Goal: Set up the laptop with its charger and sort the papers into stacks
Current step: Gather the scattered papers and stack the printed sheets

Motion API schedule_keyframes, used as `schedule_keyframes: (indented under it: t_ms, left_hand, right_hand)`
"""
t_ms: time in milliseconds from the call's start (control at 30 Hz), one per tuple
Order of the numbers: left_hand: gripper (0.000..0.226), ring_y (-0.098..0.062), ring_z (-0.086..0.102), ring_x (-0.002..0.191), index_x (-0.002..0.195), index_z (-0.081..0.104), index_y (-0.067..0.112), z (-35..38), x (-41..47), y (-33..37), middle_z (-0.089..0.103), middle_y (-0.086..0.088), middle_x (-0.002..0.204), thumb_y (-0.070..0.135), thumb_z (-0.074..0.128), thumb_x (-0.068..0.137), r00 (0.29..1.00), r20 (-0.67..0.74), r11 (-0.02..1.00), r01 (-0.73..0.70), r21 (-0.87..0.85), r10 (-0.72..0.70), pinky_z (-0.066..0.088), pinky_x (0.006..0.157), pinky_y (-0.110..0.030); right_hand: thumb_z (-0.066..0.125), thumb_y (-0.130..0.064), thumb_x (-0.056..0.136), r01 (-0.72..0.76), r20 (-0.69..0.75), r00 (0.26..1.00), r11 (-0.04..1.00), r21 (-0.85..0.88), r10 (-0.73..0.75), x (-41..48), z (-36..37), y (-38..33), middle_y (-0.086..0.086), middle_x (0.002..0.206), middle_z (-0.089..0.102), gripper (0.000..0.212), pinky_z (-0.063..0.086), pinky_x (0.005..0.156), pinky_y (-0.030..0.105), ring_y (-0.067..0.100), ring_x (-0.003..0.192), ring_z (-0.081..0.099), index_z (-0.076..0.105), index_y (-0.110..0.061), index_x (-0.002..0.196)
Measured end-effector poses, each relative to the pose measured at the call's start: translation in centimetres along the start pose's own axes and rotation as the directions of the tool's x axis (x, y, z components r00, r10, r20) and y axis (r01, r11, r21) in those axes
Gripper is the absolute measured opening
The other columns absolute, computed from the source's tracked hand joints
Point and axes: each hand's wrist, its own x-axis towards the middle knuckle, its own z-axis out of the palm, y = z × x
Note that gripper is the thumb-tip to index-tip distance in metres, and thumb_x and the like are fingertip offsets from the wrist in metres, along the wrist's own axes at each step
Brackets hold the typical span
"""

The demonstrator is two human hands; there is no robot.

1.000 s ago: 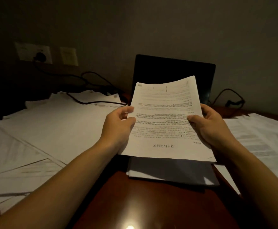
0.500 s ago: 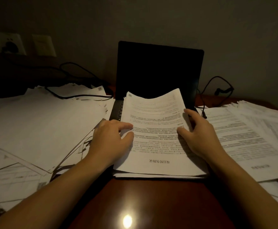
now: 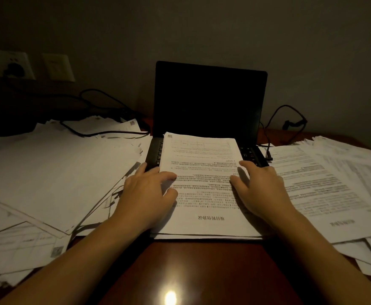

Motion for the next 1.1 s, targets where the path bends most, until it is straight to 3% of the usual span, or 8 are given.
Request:
schedule_keyframes:
  t_ms: [133, 233, 367, 500, 667, 867, 1000, 1100]
  left_hand:
    - [0.041, -0.020, 0.015, 0.153, 0.142, 0.050, 0.039, -0.1, -0.3, 0.1, 0.041, 0.017, 0.155, 0.038, 0.046, 0.101, 0.999, 0.022, 0.999, -0.035, -0.017, 0.035, 0.014, 0.122, -0.048]
    - [0.044, -0.022, 0.009, 0.154, 0.146, 0.046, 0.038, -0.2, -0.4, -0.1, 0.038, 0.015, 0.157, 0.043, 0.045, 0.102, 0.999, 0.005, 0.999, -0.046, 0.017, 0.046, 0.011, 0.123, -0.048]
    - [0.053, -0.022, -0.008, 0.155, 0.152, 0.034, 0.041, -0.7, -0.4, -0.4, 0.015, 0.007, 0.167, 0.057, 0.036, 0.102, 0.992, -0.007, 0.969, -0.123, 0.216, 0.127, -0.001, 0.124, -0.047]
    - [0.057, -0.026, -0.014, 0.154, 0.154, 0.030, 0.041, -2.8, -0.7, -1.9, 0.008, 0.000, 0.169, 0.062, 0.031, 0.100, 0.993, -0.020, 0.929, -0.101, 0.355, 0.116, -0.005, 0.122, -0.053]
    - [0.058, -0.028, -0.011, 0.155, 0.154, 0.028, 0.040, -7.0, -1.7, -6.7, 0.008, -0.002, 0.169, 0.062, 0.030, 0.101, 0.999, -0.005, 0.904, 0.042, 0.425, -0.044, -0.002, 0.122, -0.057]
    - [0.054, -0.027, 0.000, 0.155, 0.155, 0.026, 0.041, -12.6, -3.2, -14.9, 0.011, -0.002, 0.169, 0.058, 0.026, 0.104, 0.974, -0.060, 0.865, 0.221, 0.450, -0.217, 0.005, 0.121, -0.058]
    - [0.065, -0.029, 0.001, 0.155, 0.158, 0.007, 0.044, -14.3, -4.9, -19.4, 0.003, -0.005, 0.169, 0.069, 0.018, 0.099, 0.939, 0.026, 0.840, 0.294, 0.456, -0.343, 0.004, 0.122, -0.056]
    - [0.063, -0.022, -0.002, 0.155, 0.156, 0.004, 0.052, -14.3, -6.0, -20.8, -0.001, 0.001, 0.169, 0.071, 0.021, 0.098, 0.947, 0.131, 0.898, 0.226, 0.379, -0.294, 0.001, 0.124, -0.049]
  right_hand:
    - [0.031, -0.061, 0.098, 0.045, 0.048, 0.998, 0.995, -0.091, -0.041, -0.3, 0.4, -0.4, -0.001, 0.141, 0.054, 0.059, 0.021, 0.113, 0.053, 0.029, 0.140, 0.031, 0.029, -0.030, 0.149]
    - [0.020, -0.070, 0.095, 0.025, 0.070, 0.997, 0.994, -0.109, -0.017, -0.5, 0.9, -0.6, 0.002, 0.159, 0.033, 0.073, 0.003, 0.118, 0.061, 0.032, 0.151, 0.010, 0.013, -0.032, 0.156]
    - [0.020, -0.070, 0.095, 0.082, 0.033, 0.996, 0.990, -0.114, -0.079, -0.6, 1.0, -2.0, 0.004, 0.165, 0.013, 0.074, 0.002, 0.120, 0.060, 0.030, 0.153, -0.004, 0.010, -0.031, 0.157]
    - [0.029, -0.060, 0.099, 0.237, 0.020, 0.971, 0.969, -0.075, -0.236, -0.6, 1.6, -5.4, 0.001, 0.164, 0.020, 0.067, 0.008, 0.122, 0.056, 0.027, 0.153, -0.001, 0.018, -0.027, 0.156]
    - [0.039, -0.055, 0.100, 0.408, 0.061, 0.911, 0.913, 0.027, -0.408, -0.4, 2.8, -11.8, 0.001, 0.162, 0.027, 0.065, 0.014, 0.122, 0.049, 0.026, 0.153, 0.007, 0.022, -0.026, 0.156]
    - [0.053, -0.050, 0.097, 0.574, 0.104, 0.798, 0.801, 0.170, -0.594, -0.2, 4.0, -21.2, 0.000, 0.147, 0.047, 0.055, 0.037, 0.109, 0.037, 0.019, 0.136, 0.040, 0.045, -0.025, 0.144]
    - [0.058, -0.046, 0.095, 0.559, 0.213, 0.762, 0.787, 0.261, -0.612, 1.0, 4.7, -25.1, 0.002, 0.145, 0.050, 0.051, 0.041, 0.093, 0.028, 0.019, 0.124, 0.054, 0.051, -0.021, 0.140]
    - [0.061, -0.053, 0.091, 0.505, 0.242, 0.788, 0.819, 0.272, -0.566, 2.4, 6.0, -26.3, 0.006, 0.148, 0.047, 0.064, 0.044, 0.102, 0.036, 0.025, 0.127, 0.051, 0.045, -0.021, 0.143]
